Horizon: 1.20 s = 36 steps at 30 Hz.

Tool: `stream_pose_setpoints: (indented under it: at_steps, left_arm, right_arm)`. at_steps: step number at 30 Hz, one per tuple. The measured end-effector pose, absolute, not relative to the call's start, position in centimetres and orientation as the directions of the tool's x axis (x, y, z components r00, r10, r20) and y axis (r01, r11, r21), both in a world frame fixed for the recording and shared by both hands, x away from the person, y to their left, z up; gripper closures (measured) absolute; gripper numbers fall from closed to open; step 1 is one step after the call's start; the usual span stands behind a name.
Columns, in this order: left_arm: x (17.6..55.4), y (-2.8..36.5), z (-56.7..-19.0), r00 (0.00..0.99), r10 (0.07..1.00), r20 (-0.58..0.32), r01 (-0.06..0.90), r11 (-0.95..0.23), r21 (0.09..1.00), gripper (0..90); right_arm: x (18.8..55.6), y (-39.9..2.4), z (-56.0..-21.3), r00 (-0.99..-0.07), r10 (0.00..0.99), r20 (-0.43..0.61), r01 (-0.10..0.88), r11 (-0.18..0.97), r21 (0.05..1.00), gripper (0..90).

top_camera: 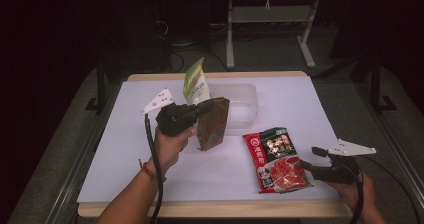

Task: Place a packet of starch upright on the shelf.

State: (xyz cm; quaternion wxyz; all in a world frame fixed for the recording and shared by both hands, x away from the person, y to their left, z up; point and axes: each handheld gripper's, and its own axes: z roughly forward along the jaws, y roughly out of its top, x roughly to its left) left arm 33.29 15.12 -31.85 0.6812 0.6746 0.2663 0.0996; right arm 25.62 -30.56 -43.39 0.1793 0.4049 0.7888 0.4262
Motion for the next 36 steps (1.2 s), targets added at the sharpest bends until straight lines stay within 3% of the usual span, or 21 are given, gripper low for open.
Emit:
stream_pose_setpoints:
  at_steps: [13, 26, 36]
  left_arm:
    - [35.9, 13.5, -29.9, 0.786, 0.584, -0.202, 0.178, 0.099, 0.979, 88.7]
    - [40.3, 11.7, -31.4, 0.708, 0.679, -0.192, 0.187, 0.082, 0.979, 88.6]
    - [43.0, 11.0, -32.8, 0.637, 0.733, -0.236, 0.207, 0.133, 0.969, 88.5]
  right_arm:
    - [25.7, -30.6, -43.6, -0.604, 0.794, 0.060, 0.490, 0.311, 0.815, 29.9]
    - [25.5, -30.8, -43.6, -0.601, 0.797, 0.062, 0.493, 0.308, 0.814, 29.9]
    - [25.6, -30.8, -43.7, -0.602, 0.797, 0.053, 0.494, 0.320, 0.808, 30.4]
